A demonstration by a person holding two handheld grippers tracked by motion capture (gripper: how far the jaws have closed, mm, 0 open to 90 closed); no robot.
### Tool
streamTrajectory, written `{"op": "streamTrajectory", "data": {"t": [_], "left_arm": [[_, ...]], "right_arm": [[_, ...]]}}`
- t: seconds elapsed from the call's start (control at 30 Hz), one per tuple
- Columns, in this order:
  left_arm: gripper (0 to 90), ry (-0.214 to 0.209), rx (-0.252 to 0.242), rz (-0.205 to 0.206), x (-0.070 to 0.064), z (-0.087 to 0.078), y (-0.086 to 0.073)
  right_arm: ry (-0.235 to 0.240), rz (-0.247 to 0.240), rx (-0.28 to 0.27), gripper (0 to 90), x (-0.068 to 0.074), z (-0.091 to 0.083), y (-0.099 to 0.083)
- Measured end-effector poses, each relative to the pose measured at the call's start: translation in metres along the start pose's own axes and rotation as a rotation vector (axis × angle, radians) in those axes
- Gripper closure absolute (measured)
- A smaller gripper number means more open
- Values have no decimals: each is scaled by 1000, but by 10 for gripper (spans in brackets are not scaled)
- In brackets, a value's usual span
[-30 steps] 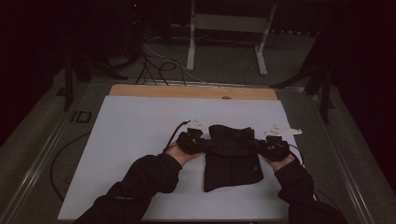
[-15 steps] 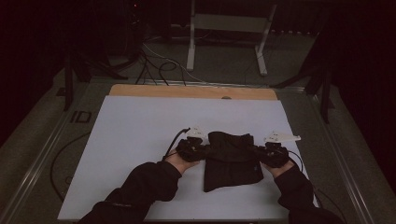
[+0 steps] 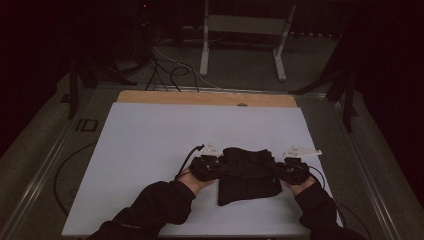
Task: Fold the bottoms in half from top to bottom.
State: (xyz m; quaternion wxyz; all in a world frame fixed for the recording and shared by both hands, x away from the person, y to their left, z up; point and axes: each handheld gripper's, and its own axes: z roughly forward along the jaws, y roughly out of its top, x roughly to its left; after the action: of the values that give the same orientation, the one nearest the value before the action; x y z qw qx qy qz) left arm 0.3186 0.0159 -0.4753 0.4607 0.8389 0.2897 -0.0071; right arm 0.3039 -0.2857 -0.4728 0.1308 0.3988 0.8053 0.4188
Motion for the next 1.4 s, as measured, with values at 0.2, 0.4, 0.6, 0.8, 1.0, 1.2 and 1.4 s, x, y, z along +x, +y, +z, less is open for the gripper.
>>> {"op": "streamTrajectory", "data": {"t": [0.2, 0.4, 0.6, 0.8, 1.0, 1.2, 1.4], "left_arm": [[854, -6, 16, -14, -3, 3, -8], [853, -10, 29, -23, -4, 6, -13], [852, -13, 40, -38, -3, 7, -18], [851, -21, 50, -57, -5, 9, -23], [850, -5, 50, -57, -8, 10, -26], [849, 9, 56, -40, -11, 10, -30], [849, 29, 88, -17, -15, 12, -33]], "right_arm": [[7, 6, 18, 866, 3, 0, -7], [12, -1, 52, 866, 4, 2, -14], [21, 6, 68, 865, 7, 1, -19], [27, 16, 81, 864, 7, 1, -24], [29, 17, 104, 863, 7, 3, -29], [31, 11, 122, 861, 7, 6, -33], [23, -10, 154, 859, 8, 9, -36]]}}
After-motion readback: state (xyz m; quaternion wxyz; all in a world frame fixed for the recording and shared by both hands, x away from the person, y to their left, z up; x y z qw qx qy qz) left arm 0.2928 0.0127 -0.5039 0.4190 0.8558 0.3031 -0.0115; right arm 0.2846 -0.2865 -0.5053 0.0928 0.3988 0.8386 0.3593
